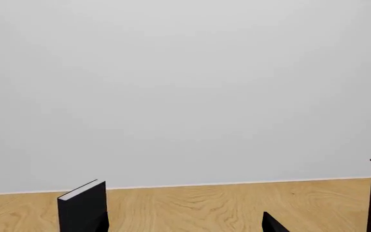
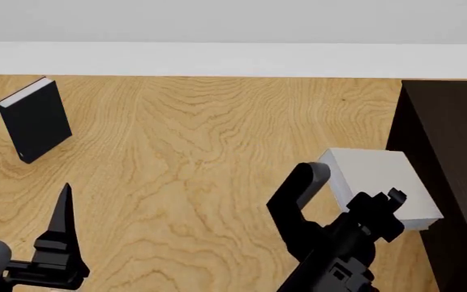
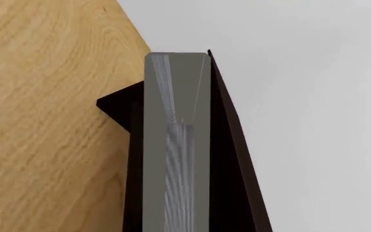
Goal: Pick up the book on the right and place it on the cabinet shelf.
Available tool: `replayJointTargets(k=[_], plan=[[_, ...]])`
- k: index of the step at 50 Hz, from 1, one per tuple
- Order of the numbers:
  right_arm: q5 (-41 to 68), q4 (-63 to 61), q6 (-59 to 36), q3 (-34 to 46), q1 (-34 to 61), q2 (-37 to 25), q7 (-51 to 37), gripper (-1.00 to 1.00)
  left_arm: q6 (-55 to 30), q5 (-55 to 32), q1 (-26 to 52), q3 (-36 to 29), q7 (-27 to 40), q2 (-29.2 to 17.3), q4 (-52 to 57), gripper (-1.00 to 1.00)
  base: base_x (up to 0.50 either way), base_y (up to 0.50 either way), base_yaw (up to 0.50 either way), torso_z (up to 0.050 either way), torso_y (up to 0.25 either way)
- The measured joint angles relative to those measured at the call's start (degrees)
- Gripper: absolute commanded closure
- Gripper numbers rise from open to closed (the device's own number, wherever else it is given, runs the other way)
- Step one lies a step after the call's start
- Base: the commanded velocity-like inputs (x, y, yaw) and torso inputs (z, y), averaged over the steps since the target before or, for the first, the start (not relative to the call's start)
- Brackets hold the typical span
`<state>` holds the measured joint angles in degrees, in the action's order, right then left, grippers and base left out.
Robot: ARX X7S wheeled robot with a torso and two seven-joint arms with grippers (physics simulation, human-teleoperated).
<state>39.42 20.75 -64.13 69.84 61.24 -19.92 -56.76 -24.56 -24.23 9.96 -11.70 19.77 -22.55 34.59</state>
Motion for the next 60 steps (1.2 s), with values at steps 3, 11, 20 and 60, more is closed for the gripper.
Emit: replayJointTargets(k=[3,11,20,60], plan=[[-0.29,1.2,0.58,0.22,0.01,0.18,0.41,1.0,0.08,0.0,0.01,-0.05,0.02,-0.02,-0.07,-1.0,0.0,0.0,0.0,0.0,0.0],[-0.94,4.26,1.99,0.65,0.0,0.64,1.39,1.0,0.12,0.0,0.1,-0.22,0.13,-0.08,-0.17,-1.0,0.0,0.0,0.0,0.0,0.001],[-1.89,9.21,4.61,1.19,-0.04,1.48,3.1,1.0,0.11,-0.01,0.26,-0.45,0.27,-0.12,-0.24,-1.0,0.0,0.0,0.0,0.0,0.001],[-7.89,45.97,22.88,2.59,1.22,12.2,13.42,1.0,1.13,-0.57,0.29,-0.19,0.53,-0.6,-1.34,-1.0,0.0,0.0,0.0,0.0,0.002]])
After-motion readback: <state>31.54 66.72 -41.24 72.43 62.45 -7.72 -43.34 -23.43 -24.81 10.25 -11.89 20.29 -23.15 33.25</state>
